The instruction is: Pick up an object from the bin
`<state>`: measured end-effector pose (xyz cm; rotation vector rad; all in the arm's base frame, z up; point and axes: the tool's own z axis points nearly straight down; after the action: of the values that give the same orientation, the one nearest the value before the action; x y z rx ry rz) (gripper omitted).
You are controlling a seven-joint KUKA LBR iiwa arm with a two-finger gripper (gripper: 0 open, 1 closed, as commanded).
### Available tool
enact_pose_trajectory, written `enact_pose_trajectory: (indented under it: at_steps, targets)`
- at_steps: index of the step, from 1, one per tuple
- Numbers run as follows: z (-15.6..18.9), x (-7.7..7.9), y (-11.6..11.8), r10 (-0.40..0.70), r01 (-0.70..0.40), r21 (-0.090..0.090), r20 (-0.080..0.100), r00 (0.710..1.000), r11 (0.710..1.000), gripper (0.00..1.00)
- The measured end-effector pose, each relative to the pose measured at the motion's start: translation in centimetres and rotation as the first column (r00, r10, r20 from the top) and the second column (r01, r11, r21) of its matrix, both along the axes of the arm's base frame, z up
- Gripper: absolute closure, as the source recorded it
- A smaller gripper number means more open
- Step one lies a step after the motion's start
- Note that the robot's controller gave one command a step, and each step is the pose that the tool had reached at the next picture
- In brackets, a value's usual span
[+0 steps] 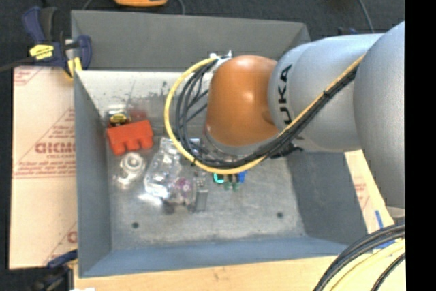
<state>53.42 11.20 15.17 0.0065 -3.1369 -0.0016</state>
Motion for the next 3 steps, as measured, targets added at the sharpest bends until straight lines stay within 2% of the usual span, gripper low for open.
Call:
enact_pose_trajectory:
  at_steps: [1, 2, 3]
  targets:
    - [-7.2, 5.2, 1.3, 0.341, -0.341, -0.006, 0.021, 0.940, 0.940, 0.00]
    - [-7.4, 7.7, 1.8, 0.740, -0.740, -0.015, 0.029, 0.672, 0.673, 0.00]
    - [-8.0, 4.9, 1.5, 0.835, -0.835, -0.005, 0.009, 0.551, 0.551, 0.00]
